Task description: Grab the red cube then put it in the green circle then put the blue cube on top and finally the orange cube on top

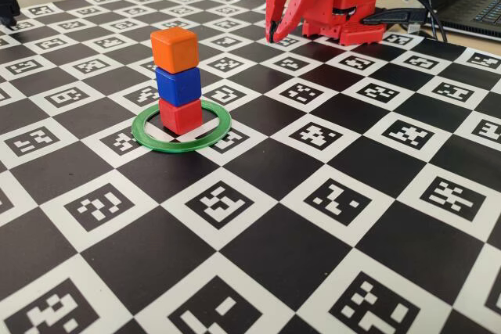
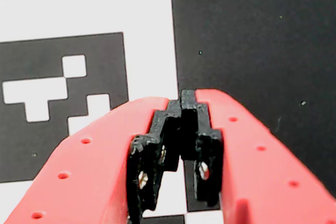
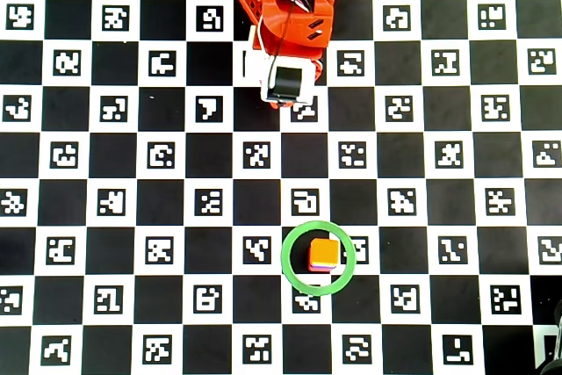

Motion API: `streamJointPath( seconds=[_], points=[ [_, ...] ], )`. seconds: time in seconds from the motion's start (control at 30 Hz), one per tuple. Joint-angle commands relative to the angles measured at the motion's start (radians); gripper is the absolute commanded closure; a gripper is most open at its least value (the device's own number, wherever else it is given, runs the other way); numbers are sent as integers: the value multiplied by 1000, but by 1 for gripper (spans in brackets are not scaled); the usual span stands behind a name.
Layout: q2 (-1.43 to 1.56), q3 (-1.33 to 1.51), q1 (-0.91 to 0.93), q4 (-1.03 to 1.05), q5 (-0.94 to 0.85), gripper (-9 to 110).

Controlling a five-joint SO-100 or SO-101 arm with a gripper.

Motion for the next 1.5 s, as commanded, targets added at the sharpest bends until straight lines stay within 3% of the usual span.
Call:
streamJointPath(
  seconds=[0.0, 1.47],
  points=[
    [46, 98, 17, -2, -9, 107],
    [48, 106, 21, -6, 8, 107]
  ],
)
